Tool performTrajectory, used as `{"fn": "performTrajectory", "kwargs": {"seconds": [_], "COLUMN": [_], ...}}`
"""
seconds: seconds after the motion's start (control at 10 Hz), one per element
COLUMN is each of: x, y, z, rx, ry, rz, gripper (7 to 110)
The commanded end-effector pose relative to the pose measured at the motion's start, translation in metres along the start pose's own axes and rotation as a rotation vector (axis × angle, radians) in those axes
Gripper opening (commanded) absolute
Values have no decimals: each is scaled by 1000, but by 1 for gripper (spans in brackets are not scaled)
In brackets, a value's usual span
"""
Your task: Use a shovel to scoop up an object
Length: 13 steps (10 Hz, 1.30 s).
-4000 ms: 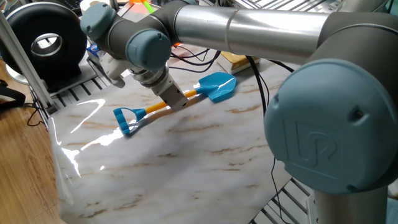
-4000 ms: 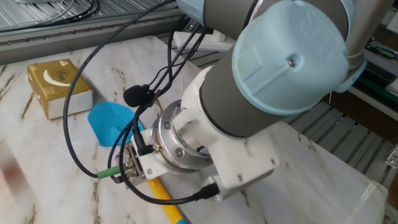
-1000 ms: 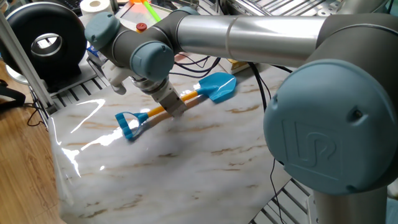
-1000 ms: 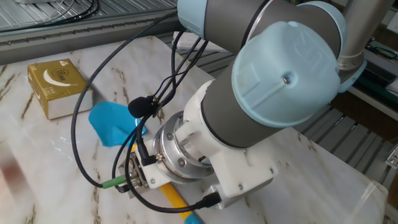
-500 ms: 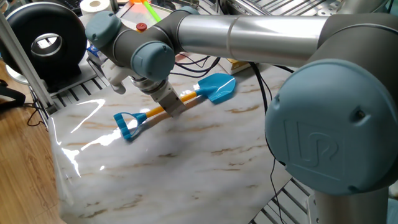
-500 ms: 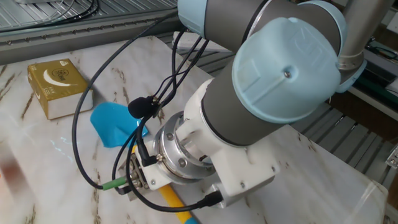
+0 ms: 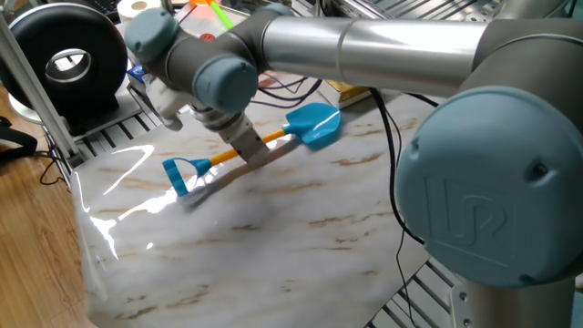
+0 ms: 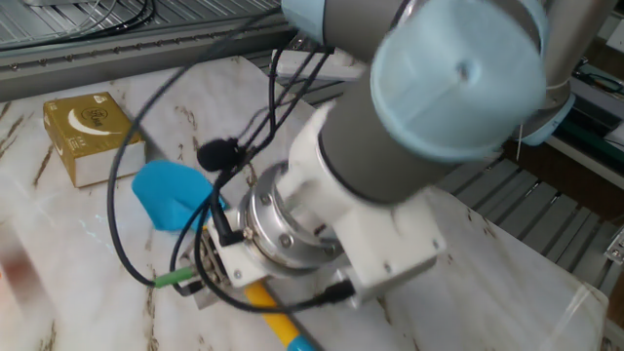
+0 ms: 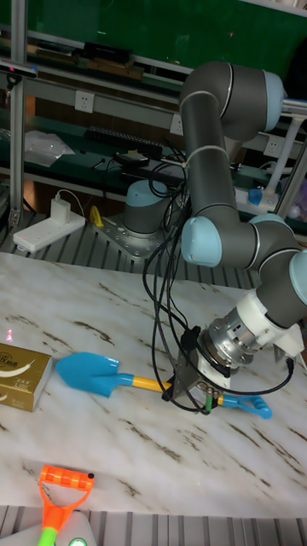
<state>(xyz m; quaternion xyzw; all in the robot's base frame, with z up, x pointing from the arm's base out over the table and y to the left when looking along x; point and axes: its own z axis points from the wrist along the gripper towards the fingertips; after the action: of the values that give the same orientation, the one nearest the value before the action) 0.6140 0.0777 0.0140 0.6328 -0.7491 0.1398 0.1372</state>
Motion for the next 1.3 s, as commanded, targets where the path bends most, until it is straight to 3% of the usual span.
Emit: {"fn": "performTrajectory", "kwargs": {"seconds": [0.0, 0.2, 0.6, 1.0, 1.1, 1.2], "x": [6, 2, -5, 15, 10, 11], "y": [-12, -19, -35, -57, -56, -58], "z": [-23, -34, -43, -45, -44, -41], "rx": [9, 15, 48, 60, 53, 58], "ry": [-50, -111, -179, -219, -258, -262], "rz": [0, -20, 3, -38, -39, -35], "gripper": [7, 7, 7, 7, 7, 7]}}
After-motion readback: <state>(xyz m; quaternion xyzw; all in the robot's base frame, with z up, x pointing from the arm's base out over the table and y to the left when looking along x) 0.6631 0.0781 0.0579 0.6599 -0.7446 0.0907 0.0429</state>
